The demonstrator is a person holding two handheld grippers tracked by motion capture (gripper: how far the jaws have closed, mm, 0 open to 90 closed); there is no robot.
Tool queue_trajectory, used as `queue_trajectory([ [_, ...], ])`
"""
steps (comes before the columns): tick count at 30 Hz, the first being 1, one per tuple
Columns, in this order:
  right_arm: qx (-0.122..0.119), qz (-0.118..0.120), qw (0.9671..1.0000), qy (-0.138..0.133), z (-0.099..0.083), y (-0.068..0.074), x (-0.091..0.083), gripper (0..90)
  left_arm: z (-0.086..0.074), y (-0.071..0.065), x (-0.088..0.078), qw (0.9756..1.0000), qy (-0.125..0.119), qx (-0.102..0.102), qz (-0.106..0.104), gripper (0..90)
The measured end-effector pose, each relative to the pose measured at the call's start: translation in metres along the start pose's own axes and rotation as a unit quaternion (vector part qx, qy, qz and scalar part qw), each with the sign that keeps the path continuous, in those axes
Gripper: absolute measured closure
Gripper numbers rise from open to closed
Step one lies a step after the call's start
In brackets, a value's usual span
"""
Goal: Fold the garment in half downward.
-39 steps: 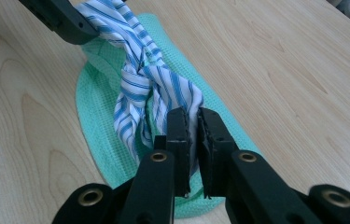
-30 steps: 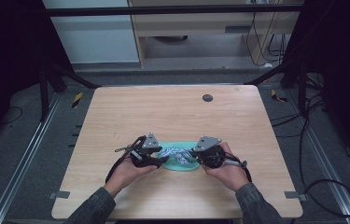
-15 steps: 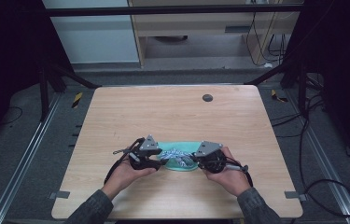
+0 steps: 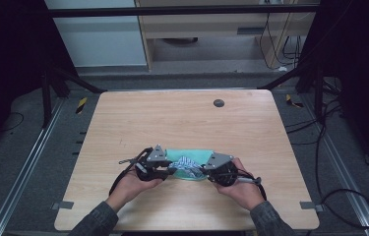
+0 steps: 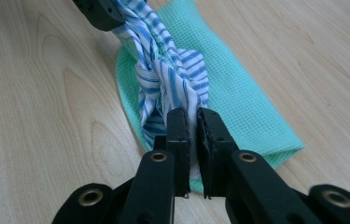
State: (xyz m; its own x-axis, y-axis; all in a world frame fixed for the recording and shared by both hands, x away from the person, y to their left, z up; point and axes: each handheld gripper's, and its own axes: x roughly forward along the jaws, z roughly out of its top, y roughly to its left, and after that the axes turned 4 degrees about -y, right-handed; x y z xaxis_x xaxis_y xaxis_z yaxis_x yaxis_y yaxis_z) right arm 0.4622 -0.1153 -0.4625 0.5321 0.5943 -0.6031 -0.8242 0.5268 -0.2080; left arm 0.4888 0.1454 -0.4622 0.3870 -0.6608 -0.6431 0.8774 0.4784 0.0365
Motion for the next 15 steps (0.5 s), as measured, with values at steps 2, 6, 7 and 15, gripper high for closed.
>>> queue_trajectory([
  [2,0.001,0.002,1.0000,0.000,-0.001,0.002,0.000,83.4,-0.002,-0.001,0.001,1.0000,0.000,0.003,0.002,67.8],
  [6,0.000,0.005,1.0000,0.001,-0.003,0.005,0.000,83.3,-0.006,-0.003,0.001,1.0000,-0.004,0.004,0.005,67.9],
  [7,0.000,0.005,1.0000,0.002,-0.004,0.006,0.000,83.3,-0.007,-0.003,0.002,1.0000,-0.004,0.003,0.005,67.6],
  [15,0.003,0.013,0.9999,0.005,-0.009,0.012,0.001,82.7,-0.012,-0.006,0.003,1.0000,0.000,0.007,0.004,72.6],
])
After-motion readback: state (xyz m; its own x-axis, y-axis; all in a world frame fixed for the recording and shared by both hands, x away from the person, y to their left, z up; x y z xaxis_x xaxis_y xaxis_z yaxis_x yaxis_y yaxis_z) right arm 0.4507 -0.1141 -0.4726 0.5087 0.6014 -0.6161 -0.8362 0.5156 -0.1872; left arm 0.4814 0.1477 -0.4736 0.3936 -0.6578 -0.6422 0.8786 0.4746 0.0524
